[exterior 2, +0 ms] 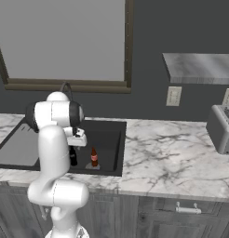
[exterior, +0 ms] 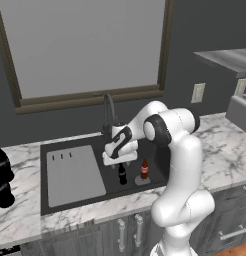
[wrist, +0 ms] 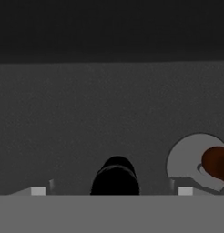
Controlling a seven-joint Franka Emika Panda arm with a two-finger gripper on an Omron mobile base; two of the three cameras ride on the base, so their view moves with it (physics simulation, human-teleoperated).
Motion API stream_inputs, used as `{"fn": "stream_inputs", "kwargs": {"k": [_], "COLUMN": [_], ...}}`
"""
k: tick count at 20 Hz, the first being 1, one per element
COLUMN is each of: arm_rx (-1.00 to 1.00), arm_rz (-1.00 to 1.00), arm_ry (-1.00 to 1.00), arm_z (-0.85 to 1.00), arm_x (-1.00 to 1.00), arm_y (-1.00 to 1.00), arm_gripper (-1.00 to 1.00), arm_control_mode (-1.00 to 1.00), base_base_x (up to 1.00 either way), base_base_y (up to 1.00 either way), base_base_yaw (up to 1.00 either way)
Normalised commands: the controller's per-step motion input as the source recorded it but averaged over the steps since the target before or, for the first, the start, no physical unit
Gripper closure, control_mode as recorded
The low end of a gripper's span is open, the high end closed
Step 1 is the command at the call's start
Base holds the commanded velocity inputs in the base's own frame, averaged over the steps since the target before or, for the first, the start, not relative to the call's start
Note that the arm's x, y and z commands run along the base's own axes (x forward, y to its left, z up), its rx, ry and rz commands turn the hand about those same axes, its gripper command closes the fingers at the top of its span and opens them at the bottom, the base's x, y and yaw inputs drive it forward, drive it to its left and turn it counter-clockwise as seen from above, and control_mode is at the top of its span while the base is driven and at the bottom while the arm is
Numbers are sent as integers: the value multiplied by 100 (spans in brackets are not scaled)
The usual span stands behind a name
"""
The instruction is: Place the large bottle from the dining counter next to the other large bottle outside the sink, and place the small bottle from the dining counter next to the other small bottle inside the sink.
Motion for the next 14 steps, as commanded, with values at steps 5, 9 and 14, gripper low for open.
{"fn": "stream_inputs", "kwargs": {"k": [5,9,14], "arm_rx": [2,9,2], "arm_rz": [0,0,0], "arm_ry": [-1,-15,-9], "arm_z": [6,47,55], "arm_x": [-43,-65,-17], "arm_y": [-8,-19,-4], "arm_gripper": [-100,-100,-100], "arm_control_mode": [-100,-100,-100], "base_base_x": [0,0,0], "base_base_y": [0,0,0], "base_base_yaw": [0,0,0]}}
